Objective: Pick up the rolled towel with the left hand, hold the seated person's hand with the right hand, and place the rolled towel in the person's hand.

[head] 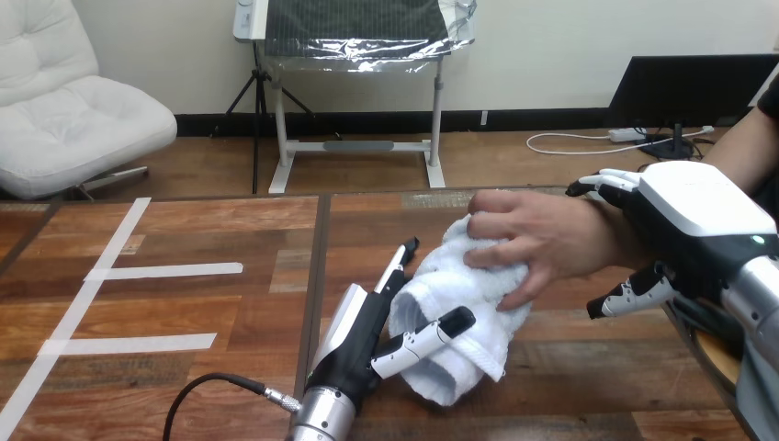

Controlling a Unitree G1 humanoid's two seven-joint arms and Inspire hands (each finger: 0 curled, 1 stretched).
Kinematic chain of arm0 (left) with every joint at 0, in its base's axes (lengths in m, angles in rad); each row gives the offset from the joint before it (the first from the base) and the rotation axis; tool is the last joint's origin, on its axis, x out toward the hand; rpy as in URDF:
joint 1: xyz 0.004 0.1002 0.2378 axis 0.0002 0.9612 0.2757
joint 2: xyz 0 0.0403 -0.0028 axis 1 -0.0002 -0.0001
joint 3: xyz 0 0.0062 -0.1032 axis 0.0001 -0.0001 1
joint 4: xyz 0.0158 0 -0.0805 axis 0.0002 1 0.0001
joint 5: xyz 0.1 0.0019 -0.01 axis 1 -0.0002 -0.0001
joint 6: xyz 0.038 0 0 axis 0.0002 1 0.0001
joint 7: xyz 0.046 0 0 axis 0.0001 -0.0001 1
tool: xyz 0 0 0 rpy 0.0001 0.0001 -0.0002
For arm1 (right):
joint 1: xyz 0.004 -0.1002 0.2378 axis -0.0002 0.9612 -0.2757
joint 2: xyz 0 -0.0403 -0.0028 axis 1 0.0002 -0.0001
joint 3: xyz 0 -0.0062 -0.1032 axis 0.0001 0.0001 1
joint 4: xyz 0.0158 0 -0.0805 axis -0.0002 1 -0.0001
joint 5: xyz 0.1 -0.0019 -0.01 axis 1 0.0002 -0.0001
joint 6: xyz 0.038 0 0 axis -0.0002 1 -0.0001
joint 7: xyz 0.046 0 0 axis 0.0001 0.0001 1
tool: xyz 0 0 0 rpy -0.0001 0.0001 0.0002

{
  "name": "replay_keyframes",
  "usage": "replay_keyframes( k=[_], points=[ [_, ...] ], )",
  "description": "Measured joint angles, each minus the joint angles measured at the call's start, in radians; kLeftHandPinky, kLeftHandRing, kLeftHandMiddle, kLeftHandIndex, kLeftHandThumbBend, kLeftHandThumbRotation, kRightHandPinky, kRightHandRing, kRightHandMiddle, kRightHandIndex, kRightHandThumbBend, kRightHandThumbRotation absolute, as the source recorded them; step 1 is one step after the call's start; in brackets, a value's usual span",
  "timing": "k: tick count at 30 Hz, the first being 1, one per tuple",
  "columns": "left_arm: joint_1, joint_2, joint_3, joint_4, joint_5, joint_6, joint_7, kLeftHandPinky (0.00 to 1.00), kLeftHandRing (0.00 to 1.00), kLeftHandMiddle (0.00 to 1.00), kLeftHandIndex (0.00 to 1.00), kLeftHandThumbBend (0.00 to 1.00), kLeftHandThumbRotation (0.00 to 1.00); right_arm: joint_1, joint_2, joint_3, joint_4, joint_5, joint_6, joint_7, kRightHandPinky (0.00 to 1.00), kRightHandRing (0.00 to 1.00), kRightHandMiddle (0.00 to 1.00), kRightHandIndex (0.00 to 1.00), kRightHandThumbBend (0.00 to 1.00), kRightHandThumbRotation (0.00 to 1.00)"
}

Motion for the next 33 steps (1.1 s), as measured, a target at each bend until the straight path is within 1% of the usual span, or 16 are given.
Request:
replay_keyframes(
  k=[10,14,19,25,29,33],
  points=[
    [0.001,0.002,0.000,-0.007,0.000,-0.011,0.001,1.00,1.00,1.00,1.00,1.00,0.83,0.039,0.008,-0.023,-0.056,0.007,0.001,-0.007,0.79,0.90,0.91,0.84,0.91,0.00],
    [0.002,0.002,0.000,-0.008,0.000,-0.016,0.001,1.00,1.00,1.00,1.00,1.00,0.83,0.052,0.022,-0.033,-0.085,0.013,0.001,-0.007,0.79,0.90,0.91,0.84,0.91,0.00],
    [0.004,0.002,0.001,-0.011,-0.001,-0.019,0.001,1.00,1.00,1.00,1.00,1.00,0.82,0.062,0.036,-0.036,-0.118,0.024,0.003,-0.007,0.79,0.90,0.91,0.83,0.91,0.00],
    [0.008,0.002,0.001,-0.017,-0.001,-0.024,0.006,1.00,1.00,1.00,1.00,1.00,0.84,0.077,0.058,-0.041,-0.160,0.035,0.002,-0.009,0.79,0.89,0.90,0.81,0.91,0.00],
    [0.017,0.001,0.002,-0.028,-0.001,-0.026,0.019,1.00,1.00,1.00,1.00,1.00,0.86,0.093,0.078,-0.048,-0.186,0.044,-0.005,-0.023,0.77,0.87,0.89,0.79,0.90,0.00],
    [0.033,-0.003,0.007,-0.042,-0.008,-0.040,0.035,1.00,1.00,1.00,1.00,1.00,0.87,0.112,0.103,-0.056,-0.208,0.048,-0.025,-0.050,0.75,0.86,0.88,0.78,0.88,0.00]
  ],
)
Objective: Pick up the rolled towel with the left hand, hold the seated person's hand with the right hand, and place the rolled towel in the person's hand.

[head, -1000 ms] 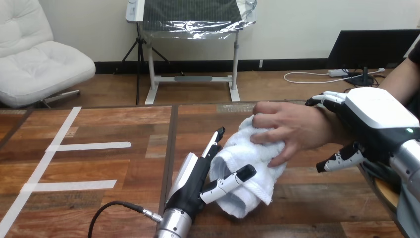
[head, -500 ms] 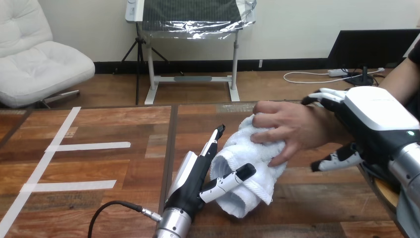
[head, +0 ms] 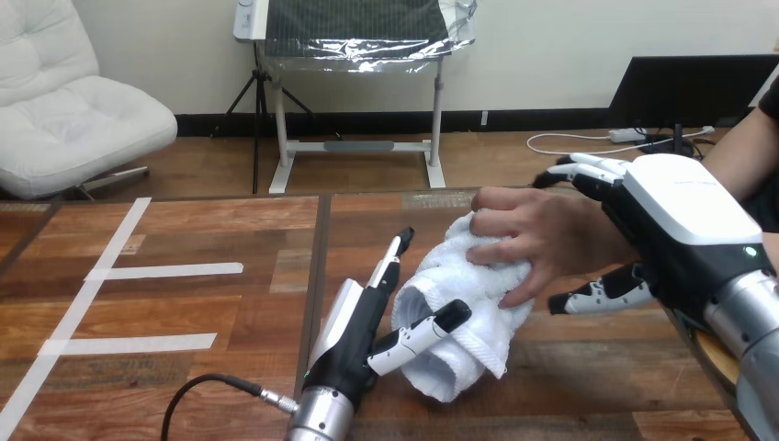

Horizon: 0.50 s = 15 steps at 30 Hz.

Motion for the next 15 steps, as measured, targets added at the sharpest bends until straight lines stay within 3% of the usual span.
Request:
replay_keyframes(
  k=[5,15],
  points=[
    [0.030,-0.015,0.020,-0.016,-0.035,-0.040,0.024,0.98,0.99,1.00,1.00,0.96,0.90,0.027,0.039,-0.007,-0.028,0.014,-0.017,-0.041,0.74,0.85,0.87,0.76,0.83,0.00],
    [0.090,-0.050,0.055,-0.043,-0.066,-0.144,0.124,0.92,0.94,0.97,0.98,0.82,0.99,0.083,0.157,-0.007,-0.070,0.017,-0.063,-0.160,0.65,0.80,0.85,0.73,0.65,0.00]
  ],
)
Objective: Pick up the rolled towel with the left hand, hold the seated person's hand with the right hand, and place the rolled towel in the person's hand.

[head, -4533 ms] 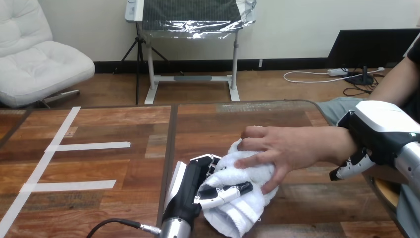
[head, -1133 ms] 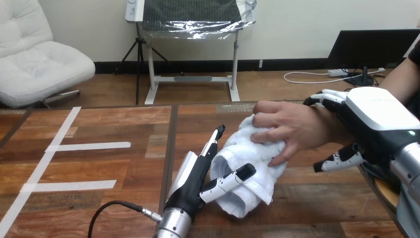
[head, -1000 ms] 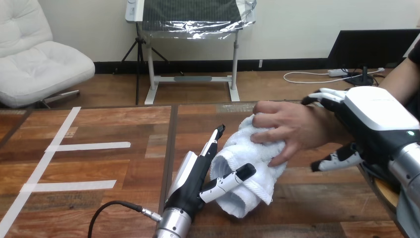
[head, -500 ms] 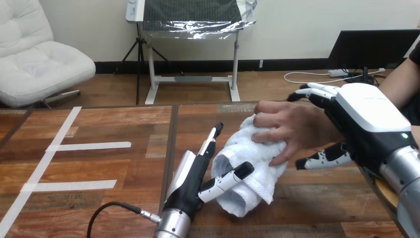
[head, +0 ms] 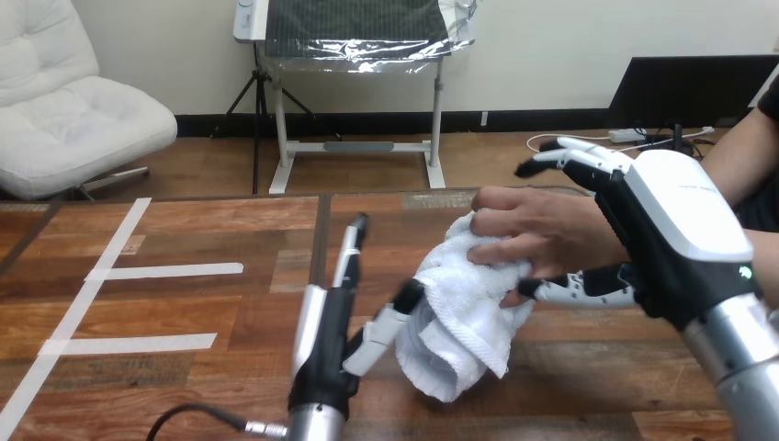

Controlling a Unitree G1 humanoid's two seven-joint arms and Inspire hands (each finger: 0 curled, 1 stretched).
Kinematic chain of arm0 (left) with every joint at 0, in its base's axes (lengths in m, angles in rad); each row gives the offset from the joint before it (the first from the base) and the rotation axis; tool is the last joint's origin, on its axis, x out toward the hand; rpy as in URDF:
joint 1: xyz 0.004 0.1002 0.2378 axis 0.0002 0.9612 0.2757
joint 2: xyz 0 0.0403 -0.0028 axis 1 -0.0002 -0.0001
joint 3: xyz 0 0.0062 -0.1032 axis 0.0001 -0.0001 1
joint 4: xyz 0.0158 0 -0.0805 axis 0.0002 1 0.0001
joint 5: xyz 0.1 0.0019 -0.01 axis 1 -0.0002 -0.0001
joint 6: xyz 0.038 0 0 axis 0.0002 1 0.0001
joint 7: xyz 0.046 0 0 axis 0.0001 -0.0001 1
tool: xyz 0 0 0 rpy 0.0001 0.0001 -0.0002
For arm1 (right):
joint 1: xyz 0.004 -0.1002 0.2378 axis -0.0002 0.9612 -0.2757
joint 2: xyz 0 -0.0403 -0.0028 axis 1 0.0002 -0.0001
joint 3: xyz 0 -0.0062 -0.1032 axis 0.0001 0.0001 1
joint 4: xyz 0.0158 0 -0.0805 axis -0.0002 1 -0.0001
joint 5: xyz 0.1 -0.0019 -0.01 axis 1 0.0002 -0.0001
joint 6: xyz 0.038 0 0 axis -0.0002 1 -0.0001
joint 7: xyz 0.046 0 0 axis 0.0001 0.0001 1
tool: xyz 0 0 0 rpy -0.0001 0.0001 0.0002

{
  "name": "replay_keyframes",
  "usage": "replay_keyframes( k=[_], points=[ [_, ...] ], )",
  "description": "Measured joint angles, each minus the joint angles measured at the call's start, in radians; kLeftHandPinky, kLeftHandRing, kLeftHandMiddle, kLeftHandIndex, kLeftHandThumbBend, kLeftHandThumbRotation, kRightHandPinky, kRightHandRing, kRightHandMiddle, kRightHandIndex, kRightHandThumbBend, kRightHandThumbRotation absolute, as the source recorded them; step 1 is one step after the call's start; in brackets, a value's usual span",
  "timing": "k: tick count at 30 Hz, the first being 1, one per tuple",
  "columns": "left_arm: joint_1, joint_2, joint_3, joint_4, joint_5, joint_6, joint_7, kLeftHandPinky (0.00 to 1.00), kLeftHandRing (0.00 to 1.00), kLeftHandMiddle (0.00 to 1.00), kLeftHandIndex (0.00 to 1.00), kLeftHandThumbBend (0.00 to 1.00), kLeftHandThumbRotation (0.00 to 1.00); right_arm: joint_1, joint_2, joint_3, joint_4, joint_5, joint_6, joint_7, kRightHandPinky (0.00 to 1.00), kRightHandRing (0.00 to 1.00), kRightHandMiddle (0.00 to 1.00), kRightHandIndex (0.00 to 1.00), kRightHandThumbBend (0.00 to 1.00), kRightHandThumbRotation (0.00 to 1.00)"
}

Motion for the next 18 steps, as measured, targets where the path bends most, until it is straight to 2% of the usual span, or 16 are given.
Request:
replay_keyframes(
  k=[7,18],
  points=[
    [0.042,0.006,0.019,-0.049,-0.003,-0.079,0.010,0.92,0.94,0.98,0.98,0.79,1.00,0.038,0.087,0.010,-0.007,-0.003,-0.050,-0.092,0.62,0.79,0.85,0.72,0.55,0.00],
    [0.107,0.013,0.046,-0.188,0.033,-0.143,0.087,0.90,0.93,0.97,1.00,0.76,1.00,0.095,0.208,0.045,-0.012,-0.008,-0.106,-0.185,0.66,0.84,0.91,0.75,0.35,0.00]
  ],
)
